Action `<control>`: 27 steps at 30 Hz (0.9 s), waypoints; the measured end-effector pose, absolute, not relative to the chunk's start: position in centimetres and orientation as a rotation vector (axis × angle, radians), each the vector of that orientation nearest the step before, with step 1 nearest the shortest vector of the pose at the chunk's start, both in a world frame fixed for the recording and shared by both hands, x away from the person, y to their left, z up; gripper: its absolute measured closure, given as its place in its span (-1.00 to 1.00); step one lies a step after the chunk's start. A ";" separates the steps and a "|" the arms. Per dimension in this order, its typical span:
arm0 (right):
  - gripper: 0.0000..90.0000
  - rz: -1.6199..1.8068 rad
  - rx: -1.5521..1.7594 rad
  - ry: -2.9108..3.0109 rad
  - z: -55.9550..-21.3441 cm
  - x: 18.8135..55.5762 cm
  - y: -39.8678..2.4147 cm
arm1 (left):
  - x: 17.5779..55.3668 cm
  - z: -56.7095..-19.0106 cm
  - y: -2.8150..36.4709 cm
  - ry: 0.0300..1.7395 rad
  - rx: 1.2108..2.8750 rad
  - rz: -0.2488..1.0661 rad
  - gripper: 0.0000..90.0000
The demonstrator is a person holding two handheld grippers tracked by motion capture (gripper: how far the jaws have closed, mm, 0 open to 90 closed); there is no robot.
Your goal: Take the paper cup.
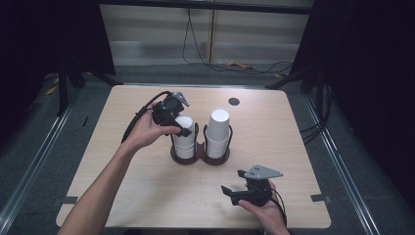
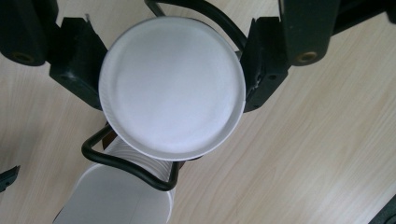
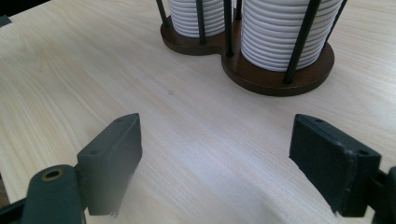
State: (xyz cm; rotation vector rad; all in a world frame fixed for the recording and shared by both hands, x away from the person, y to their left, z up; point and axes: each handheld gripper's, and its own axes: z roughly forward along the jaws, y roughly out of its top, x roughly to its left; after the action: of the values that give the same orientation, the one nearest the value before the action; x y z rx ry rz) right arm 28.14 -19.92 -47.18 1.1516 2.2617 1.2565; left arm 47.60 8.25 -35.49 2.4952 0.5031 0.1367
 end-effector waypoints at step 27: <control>-0.62 1.257 1.155 2.272 -47.2 28.2 -19.9 | 46.8 -33.1 8.7 0.479 2.441 0.191 -0.28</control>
State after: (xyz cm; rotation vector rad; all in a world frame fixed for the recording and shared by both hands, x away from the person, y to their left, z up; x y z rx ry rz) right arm 28.15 -19.90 -47.18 1.1549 2.2724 1.2568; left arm 46.79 8.74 -33.05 2.4409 0.4793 0.1906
